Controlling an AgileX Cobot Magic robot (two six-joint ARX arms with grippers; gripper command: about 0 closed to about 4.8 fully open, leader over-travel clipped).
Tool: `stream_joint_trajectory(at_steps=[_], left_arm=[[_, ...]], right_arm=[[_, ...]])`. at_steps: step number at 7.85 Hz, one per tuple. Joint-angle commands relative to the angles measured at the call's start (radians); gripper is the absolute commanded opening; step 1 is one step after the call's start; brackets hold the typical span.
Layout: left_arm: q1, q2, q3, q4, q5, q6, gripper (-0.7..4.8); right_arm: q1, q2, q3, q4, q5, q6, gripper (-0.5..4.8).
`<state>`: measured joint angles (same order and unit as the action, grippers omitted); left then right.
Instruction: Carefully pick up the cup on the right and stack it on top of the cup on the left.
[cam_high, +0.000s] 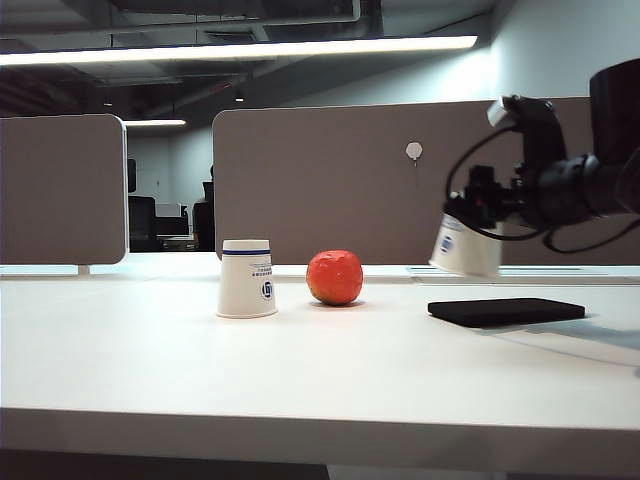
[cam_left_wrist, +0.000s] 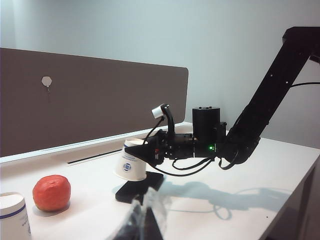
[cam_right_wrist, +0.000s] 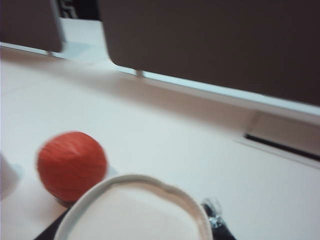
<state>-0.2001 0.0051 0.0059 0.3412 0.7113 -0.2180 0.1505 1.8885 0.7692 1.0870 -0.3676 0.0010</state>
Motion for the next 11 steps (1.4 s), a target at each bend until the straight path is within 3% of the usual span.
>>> stream_joint_trajectory(at_steps=[1, 2, 3, 7, 11], left_arm=[[0.000, 0.000, 0.003, 0.016, 0.007, 0.000, -0.05], [0.000, 0.000, 0.003, 0.016, 0.007, 0.000, -0.05], [0.000, 0.000, 0.003, 0.015, 0.007, 0.000, -0.05], [0.000, 0.000, 0.002, 0.012, -0.001, 0.001, -0.05], [0.000, 0.000, 0.002, 0.012, 0.000, 0.000, -0.05]], right_arm=[[0.106, -0.013, 0.061, 0.040, -0.043, 0.007, 3.06], [0.159, -0.013, 0.126, -0.012, -0.047, 0.007, 3.07], [0.248, -0.011, 0.284, -0.205, -0.047, -0.010, 3.07], [0.336, 0.110, 0.506, -0.307, -0.046, -0.013, 3.10], [0.388, 0.179, 0.604, -0.351, -0.042, -0.013, 3.10]])
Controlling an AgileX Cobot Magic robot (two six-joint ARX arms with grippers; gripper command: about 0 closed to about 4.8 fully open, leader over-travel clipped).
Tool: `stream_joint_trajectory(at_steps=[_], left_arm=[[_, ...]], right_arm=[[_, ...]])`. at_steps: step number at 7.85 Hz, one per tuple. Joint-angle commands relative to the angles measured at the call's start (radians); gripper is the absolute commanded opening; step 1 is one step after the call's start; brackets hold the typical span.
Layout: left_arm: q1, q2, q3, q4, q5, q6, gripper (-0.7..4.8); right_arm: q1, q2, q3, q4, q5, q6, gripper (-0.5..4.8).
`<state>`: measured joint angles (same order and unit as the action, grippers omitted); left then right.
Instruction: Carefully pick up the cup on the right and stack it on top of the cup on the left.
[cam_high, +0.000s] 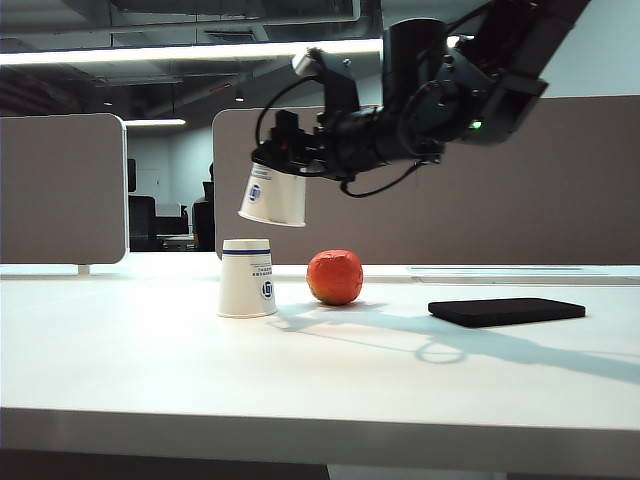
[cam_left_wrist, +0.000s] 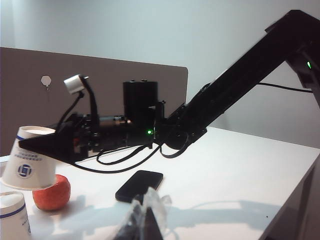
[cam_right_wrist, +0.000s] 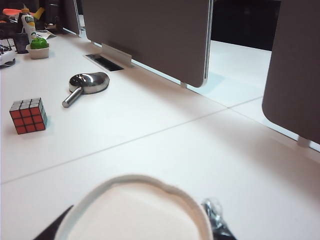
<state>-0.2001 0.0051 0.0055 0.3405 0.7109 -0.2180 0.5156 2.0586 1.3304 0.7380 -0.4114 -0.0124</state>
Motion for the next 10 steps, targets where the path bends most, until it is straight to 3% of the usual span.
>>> stream_joint_trajectory(at_steps=[1, 3, 10], left_arm=[[0.000, 0.000, 0.003, 0.011, 0.000, 0.000, -0.05], [0.000, 0.000, 0.003, -0.006, 0.000, 0.000, -0.05], [0.000, 0.000, 0.003, -0.005, 0.002, 0.000, -0.05]], right_arm=[[0.027, 0.018, 0.080, -0.021, 0.025, -0.018, 3.11], [0.037, 0.094, 0.171, -0.064, 0.024, -0.018, 3.19], [0.041, 0.161, 0.181, -0.121, 0.031, -0.018, 3.19]])
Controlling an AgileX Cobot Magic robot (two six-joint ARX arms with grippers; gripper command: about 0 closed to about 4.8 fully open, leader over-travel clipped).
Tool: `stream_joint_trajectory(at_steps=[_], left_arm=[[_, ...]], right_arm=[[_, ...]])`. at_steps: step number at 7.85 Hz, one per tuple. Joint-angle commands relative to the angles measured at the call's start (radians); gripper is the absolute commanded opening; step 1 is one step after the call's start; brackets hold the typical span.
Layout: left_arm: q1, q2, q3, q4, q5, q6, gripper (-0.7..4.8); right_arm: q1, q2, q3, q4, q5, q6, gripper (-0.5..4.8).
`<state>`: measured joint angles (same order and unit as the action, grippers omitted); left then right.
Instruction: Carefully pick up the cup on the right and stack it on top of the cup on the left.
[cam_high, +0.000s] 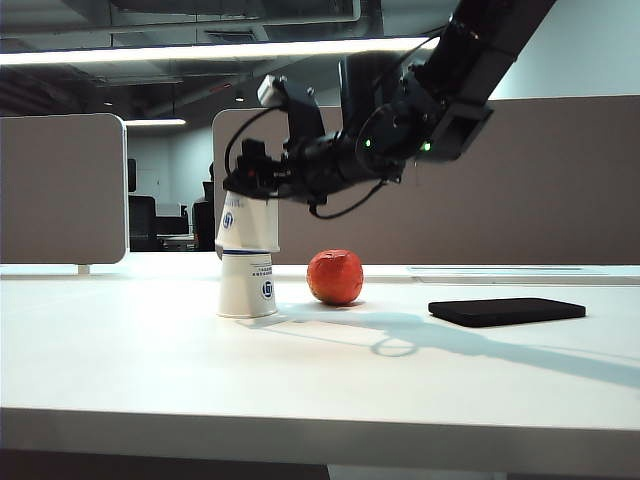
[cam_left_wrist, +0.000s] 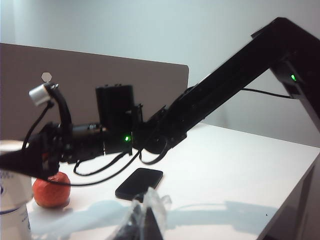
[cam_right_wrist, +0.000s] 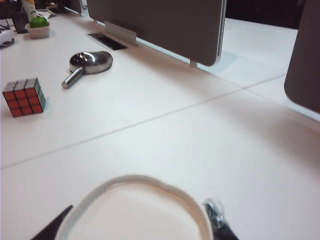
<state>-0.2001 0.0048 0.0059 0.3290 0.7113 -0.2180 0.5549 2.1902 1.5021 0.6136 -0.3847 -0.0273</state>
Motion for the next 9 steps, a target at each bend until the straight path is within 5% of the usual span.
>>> stream_joint_trajectory(at_steps=[1, 9], left_arm=[[0.000, 0.001, 0.002, 0.006, 0.005, 0.000, -0.05], [0.000, 0.001, 0.002, 0.009, 0.008, 0.000, -0.05]], right_arm=[[0.002, 0.048, 0.012, -0.005, 0.005, -0.003, 3.19], [0.001, 0.065, 0.011, -0.121, 0.027, -0.003, 3.19]])
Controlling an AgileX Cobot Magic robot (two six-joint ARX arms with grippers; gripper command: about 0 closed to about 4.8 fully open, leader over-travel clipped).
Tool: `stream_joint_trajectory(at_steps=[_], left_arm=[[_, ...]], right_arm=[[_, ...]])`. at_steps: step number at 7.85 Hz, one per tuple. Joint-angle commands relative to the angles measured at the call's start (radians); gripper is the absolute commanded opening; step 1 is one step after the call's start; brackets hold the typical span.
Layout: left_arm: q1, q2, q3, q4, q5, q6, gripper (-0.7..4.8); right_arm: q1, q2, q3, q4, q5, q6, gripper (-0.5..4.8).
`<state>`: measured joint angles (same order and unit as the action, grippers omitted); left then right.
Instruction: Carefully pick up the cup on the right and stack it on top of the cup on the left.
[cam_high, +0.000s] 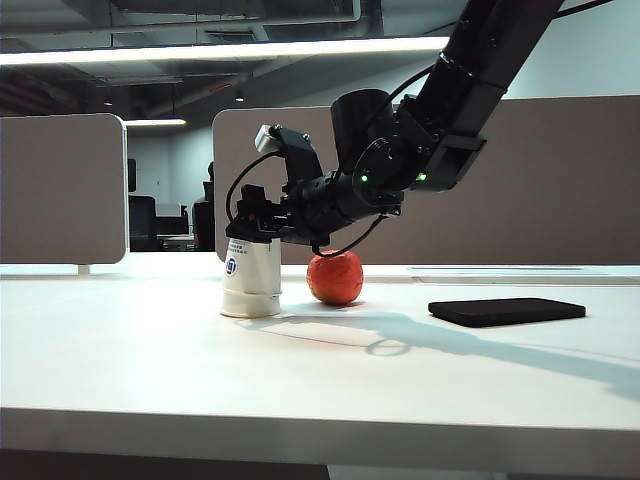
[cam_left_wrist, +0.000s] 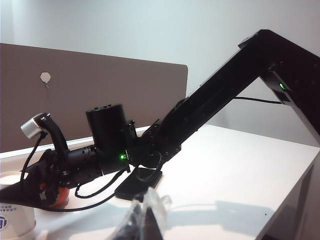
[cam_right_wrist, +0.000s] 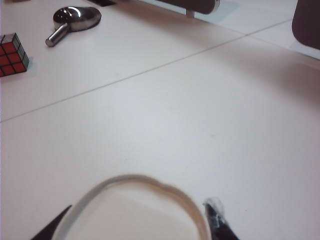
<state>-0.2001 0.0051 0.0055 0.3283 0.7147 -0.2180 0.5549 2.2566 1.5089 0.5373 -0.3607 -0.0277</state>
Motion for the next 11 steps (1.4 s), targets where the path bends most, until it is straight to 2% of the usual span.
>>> stream_joint_trajectory(at_steps=[1, 3, 4, 5, 8, 10, 11], left_arm=[[0.000, 0.000, 0.003, 0.010, 0.004, 0.000, -0.05], [0.000, 0.000, 0.003, 0.010, 0.005, 0.000, -0.05], [0.000, 0.000, 0.003, 0.010, 0.005, 0.000, -0.05], [0.000, 0.000, 0.003, 0.010, 0.004, 0.000, -0.05], [0.000, 0.000, 0.003, 0.009, 0.004, 0.000, -0.05], [0.000, 0.000, 0.003, 0.007, -0.004, 0.000, -0.05], [0.000, 0.000, 0.003, 0.002, -0.005, 0.000, -0.05]], right_arm=[[0.001, -0.002, 0.005, -0.048, 0.002, -0.003, 3.19], [0.001, -0.002, 0.004, -0.070, 0.003, -0.003, 3.19], [0.001, -0.002, 0.005, -0.053, 0.007, -0.003, 4.15], [0.001, -0.011, 0.005, 0.032, 0.000, 0.006, 4.46], [-0.018, -0.138, 0.005, 0.050, 0.005, 0.024, 4.46], [-0.130, -0.250, 0.003, -0.118, 0.024, 0.015, 4.40], [-0.163, -0.278, 0.003, -0.183, 0.013, -0.010, 4.14]])
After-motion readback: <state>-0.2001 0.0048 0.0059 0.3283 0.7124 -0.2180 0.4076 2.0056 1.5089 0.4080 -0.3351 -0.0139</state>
